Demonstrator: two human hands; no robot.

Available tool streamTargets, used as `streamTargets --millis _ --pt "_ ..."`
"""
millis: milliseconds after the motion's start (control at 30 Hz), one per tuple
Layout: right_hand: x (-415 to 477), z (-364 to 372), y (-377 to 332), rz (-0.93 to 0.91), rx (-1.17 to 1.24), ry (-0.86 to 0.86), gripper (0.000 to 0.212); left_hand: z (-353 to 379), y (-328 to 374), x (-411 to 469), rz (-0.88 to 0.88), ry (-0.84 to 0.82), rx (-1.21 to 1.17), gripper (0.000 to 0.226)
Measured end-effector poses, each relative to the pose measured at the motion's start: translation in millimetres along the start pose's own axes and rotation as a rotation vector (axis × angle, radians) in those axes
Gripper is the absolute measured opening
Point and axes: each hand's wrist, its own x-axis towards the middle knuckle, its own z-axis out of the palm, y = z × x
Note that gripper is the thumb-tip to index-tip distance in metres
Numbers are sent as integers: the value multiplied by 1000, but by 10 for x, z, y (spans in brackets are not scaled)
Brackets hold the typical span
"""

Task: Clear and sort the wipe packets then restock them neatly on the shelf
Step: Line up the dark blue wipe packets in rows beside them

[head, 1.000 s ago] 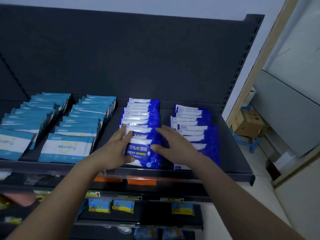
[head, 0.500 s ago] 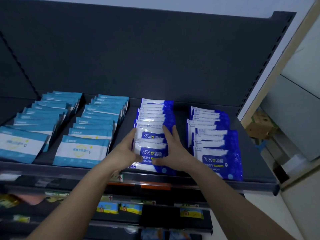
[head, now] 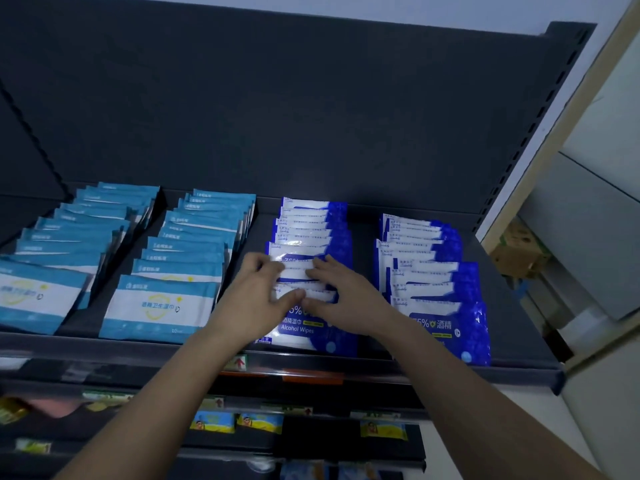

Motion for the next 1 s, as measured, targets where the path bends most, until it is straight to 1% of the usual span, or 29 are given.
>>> streamTargets --millis 33,67,100,167,200,233,300,333,367,400,433,500,533,600,667,700,733,767,833,900,933,1000 --pt "0 21 2 -1 4 17 63 18 -12 -3 -36 35 -51 63" --pt "2 55 3 7 17 50 62 35 -23 5 -79 34 -151 62" --pt "14 93 4 33 50 97 61 55 -42 33 -109 -3 -317 59" --pt "61 133 -8 142 185 163 64 63 -36 84 -190 -141 -689 55" --pt "96 138 -12 205 272 151 67 68 -40 100 -216 -222 -800 60" --pt "126 139 -13 257 336 119 69 78 -63 115 -228 -275 -848 69" --pt "169 135 -2 294 340 74 68 77 -105 152 -264 -318 -838 88" --pt "183 128 9 285 319 89 66 77 -131 178 -292 -306 -832 98" --pt "195 117 22 271 292 124 62 69 -134 218 -328 -279 -847 102" --pt "215 104 35 260 262 168 59 62 -130 274 -368 -233 -853 99" --pt "244 93 50 258 238 210 58 57 -122 339 -386 -185 -848 91" --pt "334 59 60 265 221 268 58 43 -60 481 -375 -112 -814 73" --pt "390 35 55 278 231 272 58 37 -17 551 -382 -94 -824 69" --pt "502 2 60 322 244 214 59 44 16 684 -442 -114 -904 67" --pt "568 0 72 330 152 146 55 56 7 757 -455 -206 -913 56" --pt "589 -2 86 317 99 167 51 77 -20 793 -452 -227 -912 52" --pt "613 -11 101 308 67 212 46 75 -19 819 -453 -213 -919 51" --pt "644 -33 109 312 62 254 44 70 -31 862 -468 -185 -917 58" --pt "733 -107 123 355 154 283 49 68 -88 975 -479 -130 -871 64" --pt "858 -165 142 402 298 255 55 40 -111 1089 -489 -146 -832 63" --pt "921 -172 147 422 347 226 57 37 -114 1152 -499 -159 -810 60" --pt "1014 -147 163 454 390 185 59 30 -101 1255 -520 -202 -835 41"
